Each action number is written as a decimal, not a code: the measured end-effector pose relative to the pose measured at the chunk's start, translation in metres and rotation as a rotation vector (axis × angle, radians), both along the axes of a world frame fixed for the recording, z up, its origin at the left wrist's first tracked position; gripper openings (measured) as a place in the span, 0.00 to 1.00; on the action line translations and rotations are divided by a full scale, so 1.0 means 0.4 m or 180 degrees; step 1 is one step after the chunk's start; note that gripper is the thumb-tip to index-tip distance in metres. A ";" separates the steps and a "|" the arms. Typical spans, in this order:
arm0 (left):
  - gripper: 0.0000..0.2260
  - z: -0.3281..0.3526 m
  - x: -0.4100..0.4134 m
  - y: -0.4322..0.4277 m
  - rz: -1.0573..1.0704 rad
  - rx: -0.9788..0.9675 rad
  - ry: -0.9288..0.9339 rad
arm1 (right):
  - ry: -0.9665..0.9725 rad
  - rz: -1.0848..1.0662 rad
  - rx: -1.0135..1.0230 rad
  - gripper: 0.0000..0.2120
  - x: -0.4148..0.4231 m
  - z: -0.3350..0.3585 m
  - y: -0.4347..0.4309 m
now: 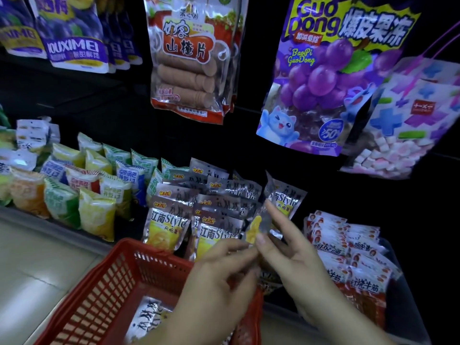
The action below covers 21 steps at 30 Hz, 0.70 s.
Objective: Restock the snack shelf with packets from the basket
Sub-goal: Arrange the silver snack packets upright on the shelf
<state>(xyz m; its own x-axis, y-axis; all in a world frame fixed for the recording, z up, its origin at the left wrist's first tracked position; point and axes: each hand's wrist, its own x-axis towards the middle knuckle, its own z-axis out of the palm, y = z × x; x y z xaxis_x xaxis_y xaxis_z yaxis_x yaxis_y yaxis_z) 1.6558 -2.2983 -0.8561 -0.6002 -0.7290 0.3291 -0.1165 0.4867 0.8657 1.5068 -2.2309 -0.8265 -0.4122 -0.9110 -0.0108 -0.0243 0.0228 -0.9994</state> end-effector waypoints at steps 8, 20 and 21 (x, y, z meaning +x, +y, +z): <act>0.09 0.030 0.014 -0.032 -0.0247 0.0342 -0.0055 | 0.0075 -0.0346 0.0265 0.30 -0.037 -0.016 0.003; 0.22 0.070 0.027 -0.073 0.0222 0.1979 0.0531 | -0.0315 -0.0105 0.0492 0.22 -0.026 -0.014 0.006; 0.21 0.071 0.024 -0.062 0.0196 0.1896 0.0515 | -0.0216 -0.0251 0.0489 0.23 -0.018 -0.018 0.005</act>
